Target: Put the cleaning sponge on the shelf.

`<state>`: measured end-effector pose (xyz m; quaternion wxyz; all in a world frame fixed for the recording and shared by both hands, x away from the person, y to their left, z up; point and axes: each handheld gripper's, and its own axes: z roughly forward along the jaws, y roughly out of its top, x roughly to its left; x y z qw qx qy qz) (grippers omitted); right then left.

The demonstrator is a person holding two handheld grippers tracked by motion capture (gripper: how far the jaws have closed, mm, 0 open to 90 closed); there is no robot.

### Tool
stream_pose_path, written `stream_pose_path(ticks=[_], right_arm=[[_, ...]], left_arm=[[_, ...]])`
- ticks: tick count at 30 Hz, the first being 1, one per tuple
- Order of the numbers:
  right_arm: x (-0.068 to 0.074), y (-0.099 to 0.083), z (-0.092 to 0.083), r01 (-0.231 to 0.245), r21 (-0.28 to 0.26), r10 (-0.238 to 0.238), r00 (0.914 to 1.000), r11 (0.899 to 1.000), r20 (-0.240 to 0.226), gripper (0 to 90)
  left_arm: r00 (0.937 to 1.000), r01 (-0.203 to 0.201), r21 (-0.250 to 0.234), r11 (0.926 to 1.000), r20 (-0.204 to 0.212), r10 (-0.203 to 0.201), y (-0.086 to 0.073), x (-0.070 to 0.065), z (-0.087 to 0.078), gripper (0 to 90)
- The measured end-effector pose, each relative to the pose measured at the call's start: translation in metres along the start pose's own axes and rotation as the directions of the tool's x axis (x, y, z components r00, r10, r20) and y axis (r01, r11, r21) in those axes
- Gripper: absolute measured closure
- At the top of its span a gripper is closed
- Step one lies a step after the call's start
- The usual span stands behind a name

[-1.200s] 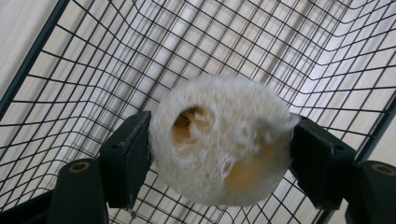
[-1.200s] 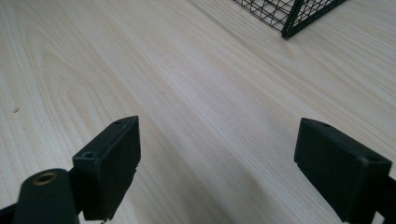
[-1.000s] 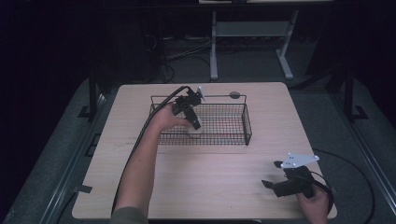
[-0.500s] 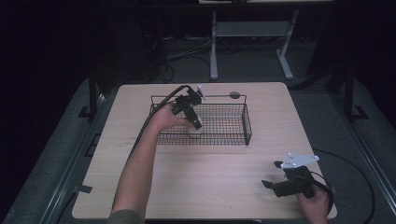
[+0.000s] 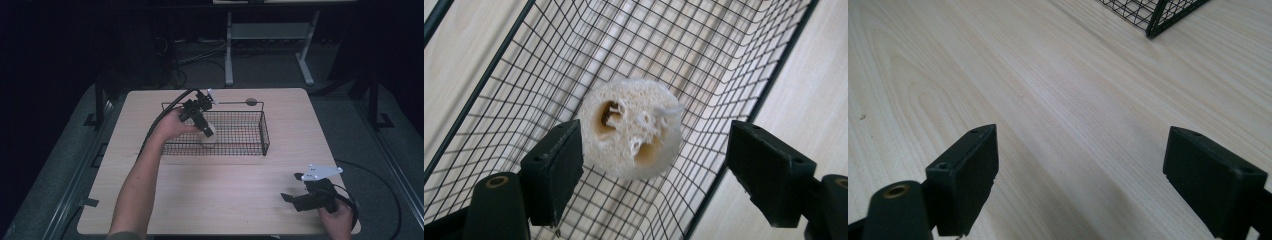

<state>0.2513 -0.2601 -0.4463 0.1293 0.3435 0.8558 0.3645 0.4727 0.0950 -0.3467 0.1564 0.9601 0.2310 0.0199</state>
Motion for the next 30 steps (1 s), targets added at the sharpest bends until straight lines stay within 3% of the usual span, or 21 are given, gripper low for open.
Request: stream_pose_path(ticks=[11,14,21,30], right_arm=[[0.0,0.0,0.001,-0.003,-0.001,0.003,1.0,1.0,-0.003,14.2],[-0.001,0.0,0.002,0.001,0.002,-0.001,1.0,1.0,0.0,14.2],[-0.002,-0.001,0.001,-0.002,0.006,0.002,1.0,1.0,0.005,14.2],[-0.001,-0.001,0.001,-0.002,0.008,0.002,1.0,1.0,0.005,14.2]], left_arm=[[0.9999,-0.01,-0.021,0.9997,-0.006,0.01,-0.019,-0.012,-0.014,22.1],[1.0,-0.009,-0.065,0.9978,0.0,0.009,-0.027,-0.019,-0.019,22.0],[0.9993,-0.036,-0.08,0.9961,-0.004,0.036,-0.041,-0.033,-0.025,22.1],[0.9986,-0.052,-0.109,0.9928,-0.017,0.05,-0.05,-0.047,-0.034,22.3]])
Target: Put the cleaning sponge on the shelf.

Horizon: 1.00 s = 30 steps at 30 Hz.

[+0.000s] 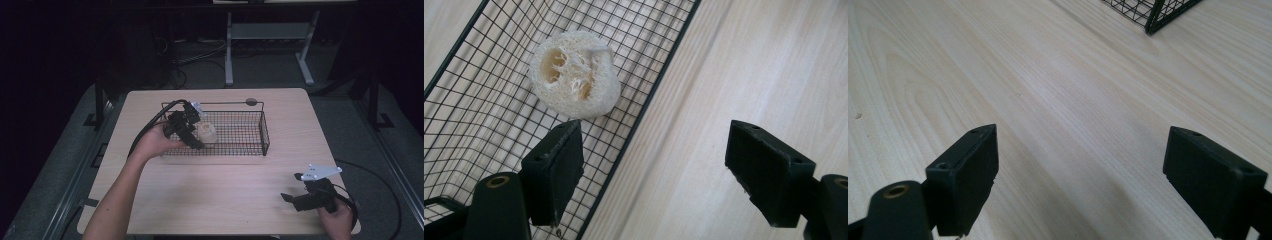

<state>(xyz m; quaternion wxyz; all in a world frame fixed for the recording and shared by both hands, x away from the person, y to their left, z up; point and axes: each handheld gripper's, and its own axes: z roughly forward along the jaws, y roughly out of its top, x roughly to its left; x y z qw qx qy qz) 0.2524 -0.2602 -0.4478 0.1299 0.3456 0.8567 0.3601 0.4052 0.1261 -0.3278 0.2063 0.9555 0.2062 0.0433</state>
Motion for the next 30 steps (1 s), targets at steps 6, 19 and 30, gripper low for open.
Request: stream_pose_path(ticks=[6,19,30], right_arm=[[-0.001,0.0,0.0,-0.003,0.003,0.003,1.0,1.0,0.004,14.2],[-0.002,0.0,0.002,-0.006,0.008,0.005,0.9999,1.0,0.013,14.2],[-0.002,-0.001,0.002,-0.01,0.016,0.009,0.9998,1.0,0.015,14.2]], left_arm=[[1.0,-0.01,-0.022,0.9997,0.002,0.01,-0.007,-0.011,-0.007,22.4],[0.9994,-0.034,-0.066,0.9973,0.009,0.034,-0.032,-0.039,-0.016,22.9],[0.9992,-0.034,-0.062,0.9975,0.018,0.035,-0.056,-0.052,-0.018,22.9]])
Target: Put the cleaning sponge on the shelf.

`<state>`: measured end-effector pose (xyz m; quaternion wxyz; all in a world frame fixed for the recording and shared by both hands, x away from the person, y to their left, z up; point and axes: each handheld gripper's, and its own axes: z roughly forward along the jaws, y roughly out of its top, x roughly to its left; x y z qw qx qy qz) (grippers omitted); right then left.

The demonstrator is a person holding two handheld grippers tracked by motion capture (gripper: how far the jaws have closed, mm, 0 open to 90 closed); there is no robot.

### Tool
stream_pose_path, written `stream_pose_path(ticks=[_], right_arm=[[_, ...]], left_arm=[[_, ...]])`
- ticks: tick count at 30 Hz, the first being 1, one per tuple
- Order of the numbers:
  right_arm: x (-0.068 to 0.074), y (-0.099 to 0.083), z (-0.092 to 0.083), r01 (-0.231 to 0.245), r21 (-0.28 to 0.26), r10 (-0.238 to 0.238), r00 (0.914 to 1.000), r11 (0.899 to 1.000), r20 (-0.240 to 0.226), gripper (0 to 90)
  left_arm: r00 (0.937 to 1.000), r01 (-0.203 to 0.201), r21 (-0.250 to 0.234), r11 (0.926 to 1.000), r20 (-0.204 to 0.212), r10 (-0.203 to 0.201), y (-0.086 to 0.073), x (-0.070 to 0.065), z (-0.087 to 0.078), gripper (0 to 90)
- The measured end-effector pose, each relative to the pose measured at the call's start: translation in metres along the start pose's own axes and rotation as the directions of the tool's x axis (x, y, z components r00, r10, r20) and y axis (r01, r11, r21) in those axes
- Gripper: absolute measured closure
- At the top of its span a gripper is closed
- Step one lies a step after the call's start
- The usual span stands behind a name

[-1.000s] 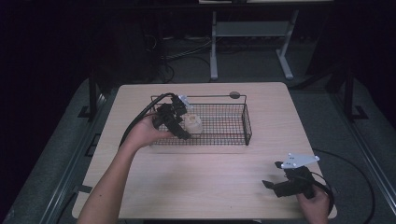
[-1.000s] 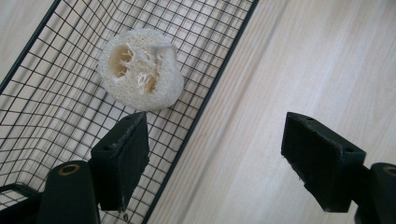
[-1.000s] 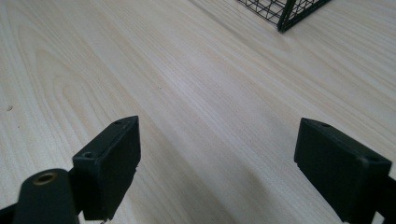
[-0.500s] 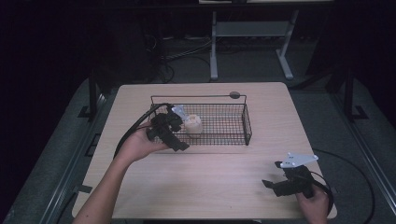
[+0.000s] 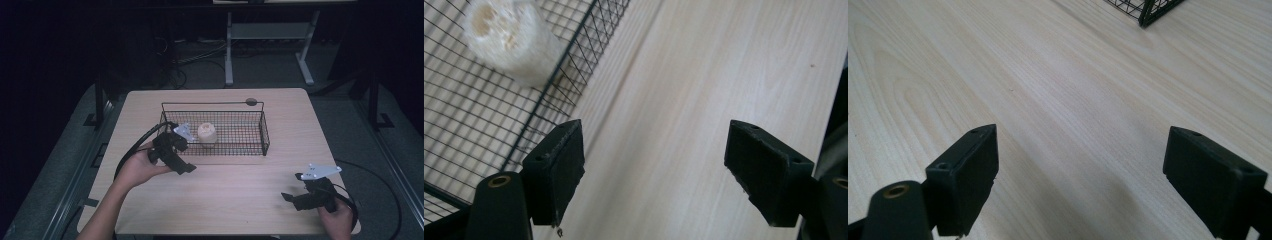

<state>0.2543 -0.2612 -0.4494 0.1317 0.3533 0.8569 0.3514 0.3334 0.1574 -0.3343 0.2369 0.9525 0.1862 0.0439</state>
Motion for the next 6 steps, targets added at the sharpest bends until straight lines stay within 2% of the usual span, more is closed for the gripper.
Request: stream_pose_path(ticks=[6], right_arm=[[0.001,0.0,0.001,-0.005,0.004,0.005,1.0,1.0,-0.009,14.1]], left_arm=[[0.9999,0.011,-0.008,0.9999,0.01,-0.011,-0.017,-0.008,0.003,22.9]])
